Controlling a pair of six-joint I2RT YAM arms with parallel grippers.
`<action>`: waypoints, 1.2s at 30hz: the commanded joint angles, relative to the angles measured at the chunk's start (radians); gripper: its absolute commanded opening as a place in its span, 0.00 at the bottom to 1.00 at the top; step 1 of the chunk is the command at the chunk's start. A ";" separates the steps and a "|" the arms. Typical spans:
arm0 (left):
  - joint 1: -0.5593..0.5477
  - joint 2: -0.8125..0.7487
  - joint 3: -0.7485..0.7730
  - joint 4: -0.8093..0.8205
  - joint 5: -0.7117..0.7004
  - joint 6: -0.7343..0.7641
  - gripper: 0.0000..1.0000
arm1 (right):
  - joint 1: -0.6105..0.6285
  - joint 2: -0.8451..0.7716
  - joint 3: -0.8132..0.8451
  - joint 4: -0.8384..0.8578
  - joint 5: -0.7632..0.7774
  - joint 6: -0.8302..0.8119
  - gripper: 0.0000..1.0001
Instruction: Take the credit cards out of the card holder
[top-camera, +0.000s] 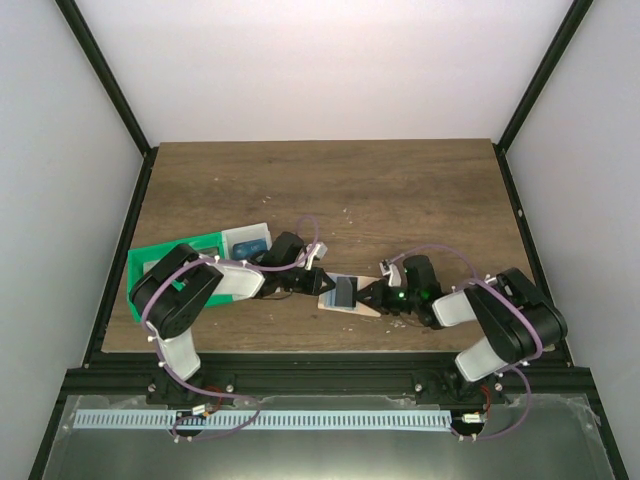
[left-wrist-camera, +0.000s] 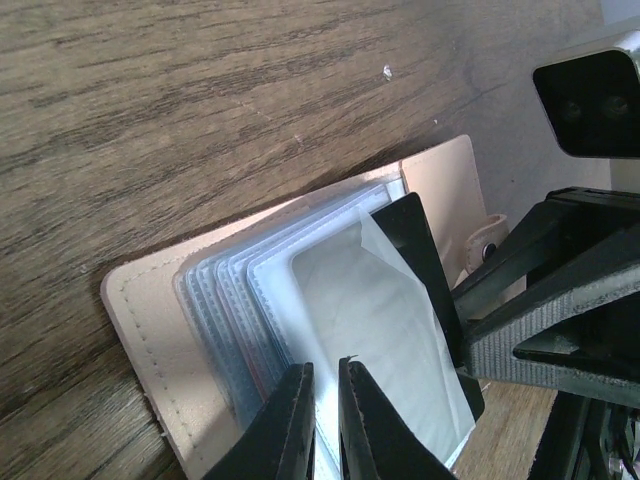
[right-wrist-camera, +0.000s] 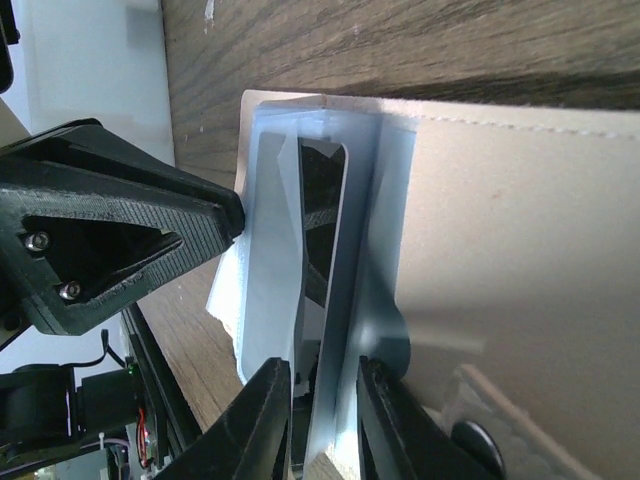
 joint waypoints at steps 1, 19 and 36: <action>-0.001 0.036 -0.010 -0.033 -0.029 0.002 0.11 | -0.010 0.039 0.025 0.063 -0.038 0.001 0.19; 0.000 0.051 -0.023 -0.027 -0.037 0.007 0.11 | -0.055 -0.106 -0.015 -0.095 0.023 -0.039 0.00; 0.000 0.041 -0.029 -0.015 -0.035 0.002 0.13 | -0.065 -0.352 0.097 -0.492 0.221 -0.091 0.00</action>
